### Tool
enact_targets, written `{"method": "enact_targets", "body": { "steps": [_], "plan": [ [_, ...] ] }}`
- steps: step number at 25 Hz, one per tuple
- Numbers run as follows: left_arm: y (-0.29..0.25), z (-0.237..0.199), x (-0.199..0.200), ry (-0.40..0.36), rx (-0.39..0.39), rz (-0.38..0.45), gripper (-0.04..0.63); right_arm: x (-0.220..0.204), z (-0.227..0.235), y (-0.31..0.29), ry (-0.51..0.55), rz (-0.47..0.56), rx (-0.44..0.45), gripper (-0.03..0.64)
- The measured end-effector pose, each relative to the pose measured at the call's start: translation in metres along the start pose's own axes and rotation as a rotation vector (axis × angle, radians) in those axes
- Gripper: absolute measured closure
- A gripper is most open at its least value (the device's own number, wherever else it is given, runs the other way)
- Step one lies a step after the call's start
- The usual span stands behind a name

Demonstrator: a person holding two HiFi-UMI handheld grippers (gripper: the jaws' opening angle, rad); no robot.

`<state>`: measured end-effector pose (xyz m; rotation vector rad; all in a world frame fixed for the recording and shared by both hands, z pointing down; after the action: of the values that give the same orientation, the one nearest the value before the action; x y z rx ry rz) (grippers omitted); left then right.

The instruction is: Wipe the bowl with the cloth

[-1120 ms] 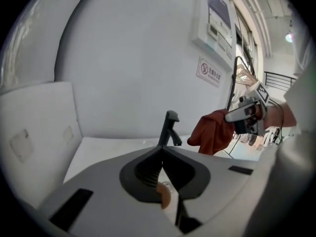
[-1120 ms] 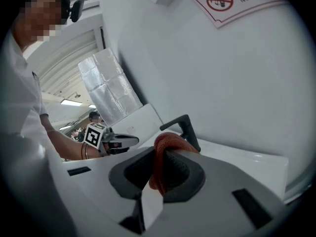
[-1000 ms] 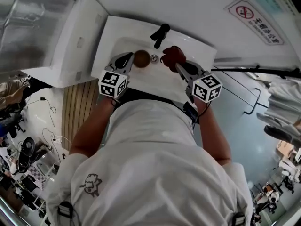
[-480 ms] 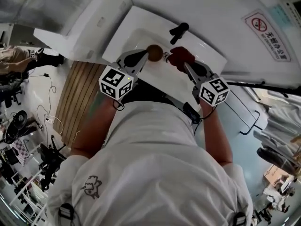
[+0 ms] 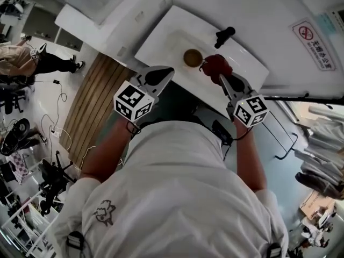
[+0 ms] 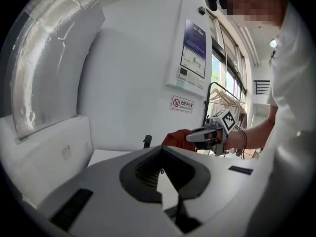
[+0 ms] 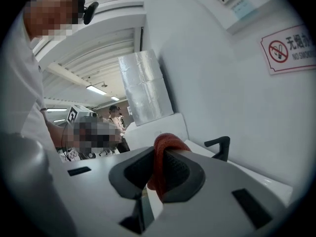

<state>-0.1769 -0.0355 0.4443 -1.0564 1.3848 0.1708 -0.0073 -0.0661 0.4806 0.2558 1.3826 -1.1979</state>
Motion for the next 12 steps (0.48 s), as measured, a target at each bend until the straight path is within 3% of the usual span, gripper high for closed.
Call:
{"method": "enact_targets", "body": {
  "steps": [7,12],
  "plan": [
    [0.089,0.024,-0.051,-0.024,-0.049,0.031,0.581,-0.014,-0.110,0.002,0.077,-0.002,-0.058,0.566],
    [0.133,0.046,-0.081,0.011,-0.078,0.062,0.581,-0.035,-0.181,0.021,0.109,-0.027,-0.059,0.566]
  ]
}}
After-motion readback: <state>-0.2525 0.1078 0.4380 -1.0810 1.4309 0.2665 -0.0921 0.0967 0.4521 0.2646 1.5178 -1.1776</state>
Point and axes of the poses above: the fingertips, and each gripper's own axes: y backward along the fingers, z to its right, x out of its top, the point moved 1 cm from there along y, backward along the fingers, and after that the axes turned 11 degrees about -z, right-handed, at the moved point
